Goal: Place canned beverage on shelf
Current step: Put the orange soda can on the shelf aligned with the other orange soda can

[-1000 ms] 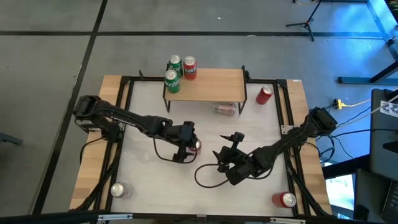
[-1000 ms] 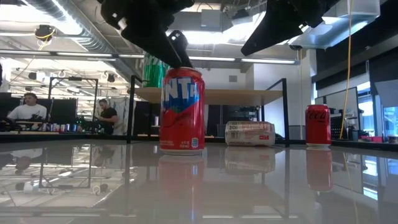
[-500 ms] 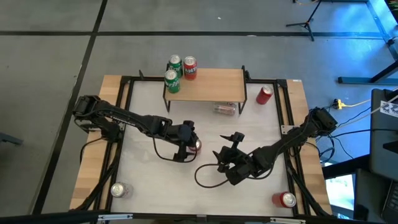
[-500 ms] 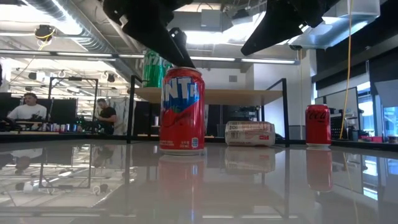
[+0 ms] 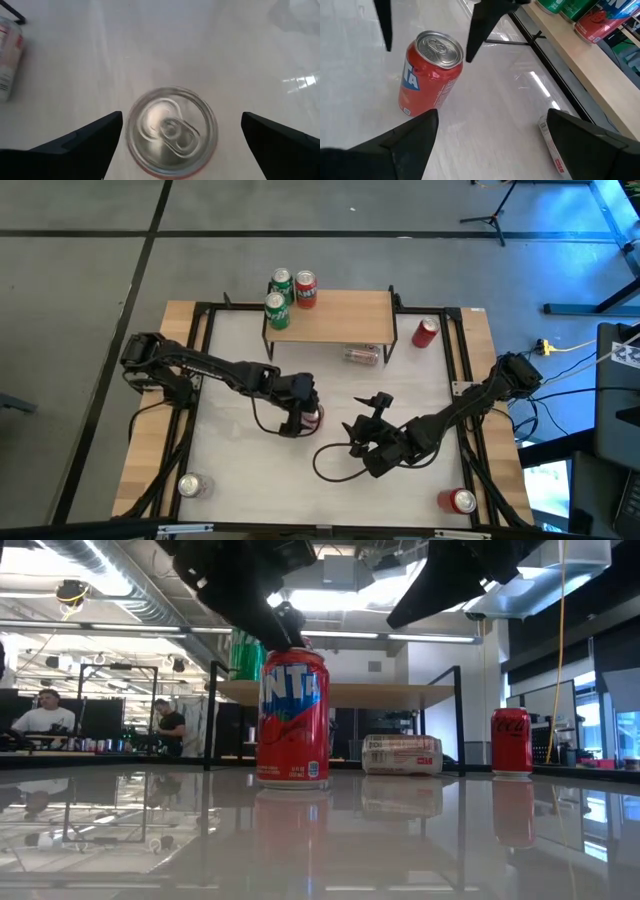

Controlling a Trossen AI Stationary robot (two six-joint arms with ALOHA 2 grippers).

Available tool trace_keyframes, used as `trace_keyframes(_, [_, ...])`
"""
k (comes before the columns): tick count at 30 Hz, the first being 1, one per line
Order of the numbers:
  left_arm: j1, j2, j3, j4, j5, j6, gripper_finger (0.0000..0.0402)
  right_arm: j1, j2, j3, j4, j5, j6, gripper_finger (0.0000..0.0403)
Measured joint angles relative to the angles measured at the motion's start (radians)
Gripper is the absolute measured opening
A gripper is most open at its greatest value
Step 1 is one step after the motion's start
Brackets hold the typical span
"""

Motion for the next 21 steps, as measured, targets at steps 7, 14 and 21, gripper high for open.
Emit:
trace_keyframes(7, [0.0, 0.028, 0.001, -0.013, 0.008, 0.001, 0.0399, 0.0, 0.0, 0.0, 0.001, 0.0, 0.0, 0.037])
trace_keyframes(14, [-0.001, 0.038, 0.0, -0.014, 0.042, 0.002, 0.0399, 0.0, 0.0, 0.0, 0.002, 0.006, 0.0, 0.037])
trace_keyframes(21, [-0.001, 0.038, 0.0, -0.013, 0.038, -0.015, 0.0397, 0.0, 0.0, 0.0, 0.003, 0.006, 0.0, 0.037])
